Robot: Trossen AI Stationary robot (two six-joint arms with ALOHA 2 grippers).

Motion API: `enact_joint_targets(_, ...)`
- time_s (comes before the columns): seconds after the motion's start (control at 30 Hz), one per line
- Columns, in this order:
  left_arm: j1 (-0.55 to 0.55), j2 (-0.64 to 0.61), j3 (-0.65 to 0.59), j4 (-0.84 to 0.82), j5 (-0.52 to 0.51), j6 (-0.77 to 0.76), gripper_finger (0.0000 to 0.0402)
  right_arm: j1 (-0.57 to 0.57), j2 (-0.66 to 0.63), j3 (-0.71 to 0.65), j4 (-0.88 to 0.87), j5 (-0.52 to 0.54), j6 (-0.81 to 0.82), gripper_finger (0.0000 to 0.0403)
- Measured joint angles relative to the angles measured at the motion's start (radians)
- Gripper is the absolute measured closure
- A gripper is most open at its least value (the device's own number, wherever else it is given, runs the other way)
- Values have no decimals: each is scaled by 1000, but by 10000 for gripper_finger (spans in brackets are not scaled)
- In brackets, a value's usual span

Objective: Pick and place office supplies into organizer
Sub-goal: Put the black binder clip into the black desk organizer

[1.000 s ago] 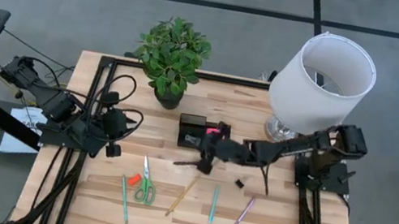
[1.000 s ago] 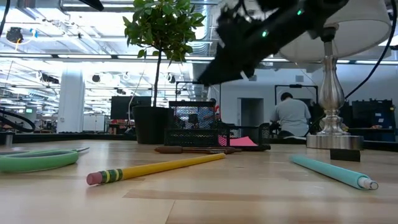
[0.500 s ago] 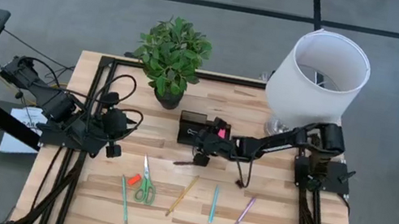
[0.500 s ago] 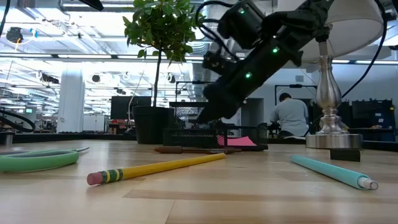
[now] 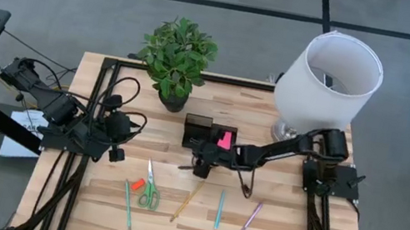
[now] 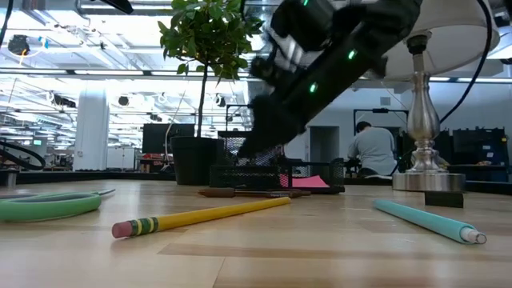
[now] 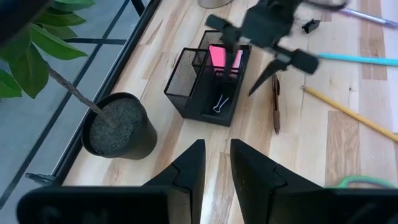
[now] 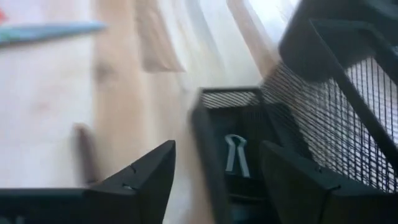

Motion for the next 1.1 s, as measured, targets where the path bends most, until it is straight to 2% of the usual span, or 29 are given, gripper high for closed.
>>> enact_joint_targets(0.23,0,0,0,0,4,-38,333,105,-135,0,-169,0,6,216)
enact_joint_targets(0.33,0,0,0,0,6,-38,333,157,-202,1,-305,-5,62,232)
enact_joint_targets(0.57,0,0,0,0,6,-67,333,274,-303,0,-628,-77,392,260)
enact_joint_targets(0.7,0,1,0,4,-18,-142,333,337,-312,0,-762,-84,496,271)
enact_joint_targets(0.77,0,1,0,6,-23,-167,333,362,-304,0,-813,-105,456,273)
enact_joint_targets(0.93,0,1,0,3,-22,-168,333,394,-274,-1,-910,-186,218,263)
enact_joint_targets(1.1,0,1,0,0,-22,-167,333,388,-273,0,-939,-278,186,228)
